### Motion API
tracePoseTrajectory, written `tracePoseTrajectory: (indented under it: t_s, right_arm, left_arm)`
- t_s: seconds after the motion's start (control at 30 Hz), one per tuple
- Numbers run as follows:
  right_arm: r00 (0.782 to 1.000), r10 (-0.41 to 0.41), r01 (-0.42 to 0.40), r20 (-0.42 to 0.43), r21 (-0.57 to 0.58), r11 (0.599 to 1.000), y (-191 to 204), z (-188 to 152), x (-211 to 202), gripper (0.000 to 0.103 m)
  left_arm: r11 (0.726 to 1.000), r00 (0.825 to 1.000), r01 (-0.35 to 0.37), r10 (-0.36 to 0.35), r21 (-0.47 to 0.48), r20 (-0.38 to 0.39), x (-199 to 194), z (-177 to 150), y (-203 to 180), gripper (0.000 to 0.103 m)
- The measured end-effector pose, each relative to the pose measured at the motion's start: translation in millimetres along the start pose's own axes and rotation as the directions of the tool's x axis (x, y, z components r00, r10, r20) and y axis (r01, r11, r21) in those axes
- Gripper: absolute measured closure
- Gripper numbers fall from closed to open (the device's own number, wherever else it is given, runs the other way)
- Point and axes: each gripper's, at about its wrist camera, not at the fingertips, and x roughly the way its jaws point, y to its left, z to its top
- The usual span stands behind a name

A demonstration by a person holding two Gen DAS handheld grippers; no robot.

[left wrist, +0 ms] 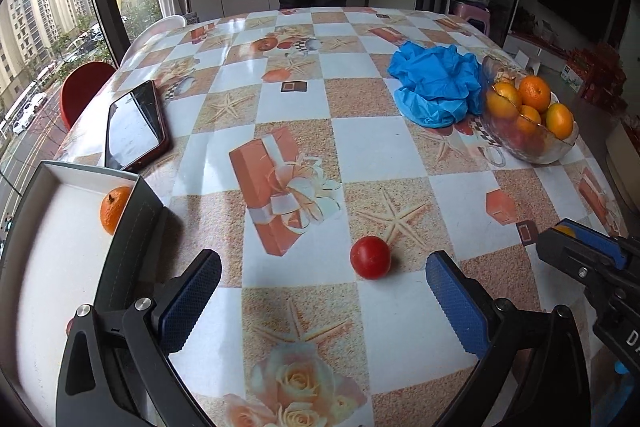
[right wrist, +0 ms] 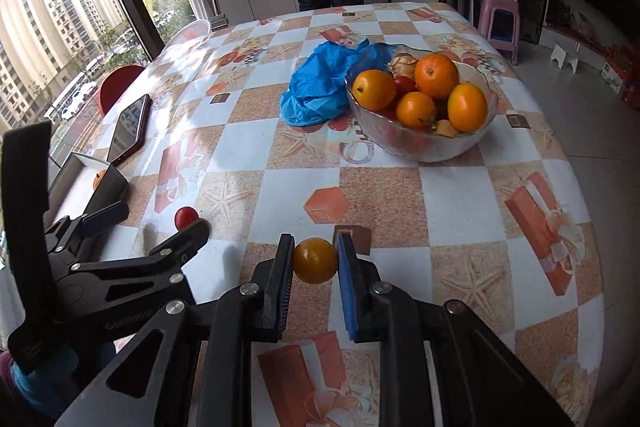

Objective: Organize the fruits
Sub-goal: 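Grasp a yellow tangerine with the right gripper while the left approaches a red tomato, then grasp the red tomato with the left gripper while the right holds the tangerine, then carry tomato and tangerine over the white tray and open both grippers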

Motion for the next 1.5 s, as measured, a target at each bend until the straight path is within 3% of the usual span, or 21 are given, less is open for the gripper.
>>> tracePoseTrajectory:
  t_s: [0.07, 0.1, 0.17, 0.2, 0.4, 0.9, 1.2, 1.5]
  right_arm:
    - [1.000, 0.002, -0.003, 0.006, 0.016, 1.000, -5.8, -5.7, -8.1, 0.080]
    - [1.000, 0.003, -0.003, 0.008, 0.023, 1.000, -8.1, -8.8, -12.0, 0.080]
    - [1.000, 0.006, -0.006, 0.010, 0.030, 1.000, -10.1, -14.1, -18.2, 0.080]
    - [1.000, 0.009, -0.010, 0.011, 0.032, 0.999, -10.3, -16.5, -20.9, 0.080]
    - [1.000, 0.025, -0.025, 0.011, 0.032, 0.999, -5.0, -31.7, -35.5, 0.080]
    - [0.997, 0.082, -0.082, 0.013, -0.002, 0.997, 51.7, -59.0, -69.2, 0.080]
    - [0.985, 0.174, -0.174, -0.013, -0.100, 0.980, 132.1, -58.7, -67.9, 0.080]
    - [0.964, 0.255, -0.266, -0.081, -0.204, 0.942, 220.8, -56.9, -46.9, 0.080]
  left_arm:
    - [1.000, 0.999, -0.009, 0.009, 0.006, -0.033, 10.3, 1.7, -3.6, 0.025]
    - [1.000, 1.000, 0.002, -0.002, -0.002, -0.022, 9.7, 2.1, -3.5, 0.032]
    - [1.000, 0.999, 0.023, -0.023, -0.007, -0.022, 8.3, 3.6, -4.3, 0.061]
    - [1.000, 0.999, 0.031, -0.031, 0.005, -0.025, 7.2, 4.0, -6.1, 0.083]
    - [0.996, 0.995, 0.093, -0.093, -0.014, -0.036, -17.4, -9.9, -3.4, 0.083]
    - [0.995, 0.992, 0.095, -0.095, -0.001, 0.081, -124.1, -52.4, 37.8, 0.083]
    - [0.994, 0.992, 0.044, -0.032, -0.098, 0.120, -159.1, -82.8, 120.0, 0.083]
    - [0.973, 0.992, -0.055, 0.080, -0.223, 0.100, -158.5, -111.1, 209.6, 0.083]
